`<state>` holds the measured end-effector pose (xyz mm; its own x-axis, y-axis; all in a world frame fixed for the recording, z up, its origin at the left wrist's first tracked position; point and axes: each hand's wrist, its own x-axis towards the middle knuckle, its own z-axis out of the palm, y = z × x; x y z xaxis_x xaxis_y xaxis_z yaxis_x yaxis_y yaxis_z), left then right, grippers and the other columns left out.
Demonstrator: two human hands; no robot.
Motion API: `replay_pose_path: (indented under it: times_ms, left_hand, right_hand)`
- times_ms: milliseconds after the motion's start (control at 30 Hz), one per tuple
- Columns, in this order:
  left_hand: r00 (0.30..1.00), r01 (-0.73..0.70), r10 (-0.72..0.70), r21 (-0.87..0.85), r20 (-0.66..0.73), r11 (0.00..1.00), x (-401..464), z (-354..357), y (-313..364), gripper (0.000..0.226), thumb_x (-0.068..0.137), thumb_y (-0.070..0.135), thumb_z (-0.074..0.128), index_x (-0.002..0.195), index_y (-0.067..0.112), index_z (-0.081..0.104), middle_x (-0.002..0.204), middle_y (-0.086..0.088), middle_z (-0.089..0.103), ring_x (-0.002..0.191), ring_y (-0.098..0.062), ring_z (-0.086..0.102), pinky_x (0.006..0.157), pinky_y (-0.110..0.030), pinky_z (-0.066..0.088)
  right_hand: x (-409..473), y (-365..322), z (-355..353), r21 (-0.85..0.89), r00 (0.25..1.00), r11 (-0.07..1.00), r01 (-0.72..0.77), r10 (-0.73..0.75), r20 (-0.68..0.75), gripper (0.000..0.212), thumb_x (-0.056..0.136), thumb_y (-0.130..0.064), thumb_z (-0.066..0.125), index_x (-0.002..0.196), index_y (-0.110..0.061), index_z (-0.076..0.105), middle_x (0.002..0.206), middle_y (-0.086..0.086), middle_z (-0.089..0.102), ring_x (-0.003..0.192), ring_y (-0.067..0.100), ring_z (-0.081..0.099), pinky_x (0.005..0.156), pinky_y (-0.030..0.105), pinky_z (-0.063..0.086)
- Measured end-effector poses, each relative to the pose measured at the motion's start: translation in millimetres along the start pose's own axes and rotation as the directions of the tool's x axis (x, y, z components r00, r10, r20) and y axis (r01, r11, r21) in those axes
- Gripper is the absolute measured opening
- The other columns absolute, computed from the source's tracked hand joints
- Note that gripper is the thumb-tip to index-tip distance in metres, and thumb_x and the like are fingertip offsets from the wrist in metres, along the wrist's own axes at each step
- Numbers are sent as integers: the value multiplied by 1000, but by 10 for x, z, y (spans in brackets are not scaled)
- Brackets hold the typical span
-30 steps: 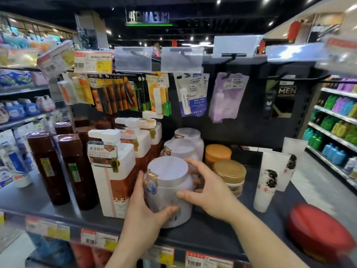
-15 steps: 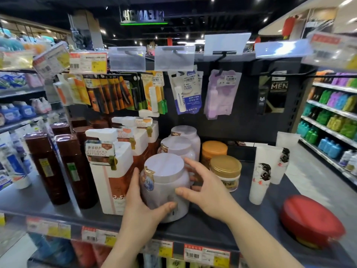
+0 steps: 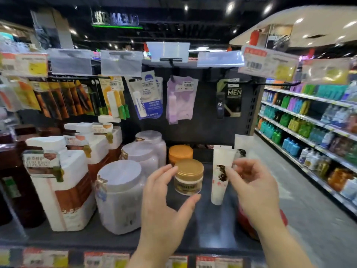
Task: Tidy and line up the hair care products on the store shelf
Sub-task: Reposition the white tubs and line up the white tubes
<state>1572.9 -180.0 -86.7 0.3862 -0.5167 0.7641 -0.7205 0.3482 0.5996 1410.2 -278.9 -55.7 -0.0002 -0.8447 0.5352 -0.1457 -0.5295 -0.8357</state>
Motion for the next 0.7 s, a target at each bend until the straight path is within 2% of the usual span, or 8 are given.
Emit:
replay_pose_path:
  times_ms: [100,167,200,300,433,500,567,700]
  left_hand:
    - [965,217,-199,-94,170,972,-38,232,-63,70,68,35,84,122,52,43,129,26,47,125,6,44,102,-19,39]
    - [921,332,-290,-135,260,934,-35,370,-118,71,68,36,84,122,54,41,130,23,49,120,9,46,100,-19,42]
    - [902,370,-317,-146,293,918,-22,432,-149,73,67,38,84,124,53,41,130,21,49,119,9,47,99,-18,43]
    - [857,431,-365,-120,363,894,54,596,-226,83,66,42,85,135,46,37,135,21,45,119,10,45,94,-14,42]
    - [826,465,-393,-95,404,880,116,740,-288,84,69,36,86,137,41,36,136,17,47,122,-1,47,102,-30,46]
    - [810,491,-413,-94,417,866,114,786,-298,86,70,33,86,140,35,37,135,15,49,122,-3,49,103,-31,47]
    - [788,517,-433,-89,438,851,99,808,-287,85,71,32,85,140,34,38,131,18,51,117,1,52,98,-24,47]
    - [774,539,-430,-127,464,833,31,815,-268,47,76,24,81,115,36,58,106,18,70,101,0,65,86,-22,54]
  right_hand:
    - [210,167,-88,-108,995,990,-86,90,33,43,77,-25,77,114,-33,56,102,-13,63,91,6,61,69,18,47]
    - [324,248,-81,-134,972,980,-145,166,168,57,78,-22,77,127,-33,49,117,-8,58,103,12,58,81,28,50]
    - [365,280,-69,-110,951,980,-167,190,245,57,78,-20,77,125,-36,49,120,-7,58,105,12,59,85,33,52]
    - [449,375,-34,-127,895,979,-159,197,400,44,79,-20,76,109,-42,54,109,-12,67,91,2,66,76,27,56]
    - [512,468,-7,-210,886,971,-117,197,419,22,82,-21,73,97,-32,63,91,-16,72,83,-2,67,81,36,57]
    - [523,470,-19,-197,876,975,-108,187,444,20,83,-20,72,99,-30,64,92,-13,73,85,2,68,81,40,57]
    - [503,447,-13,-176,850,979,-103,179,495,24,84,-20,71,105,-27,64,97,-10,73,90,5,68,81,40,58]
    - [388,386,55,-97,768,993,-74,119,629,28,84,-21,71,109,-29,63,100,-9,72,93,5,67,80,37,58]
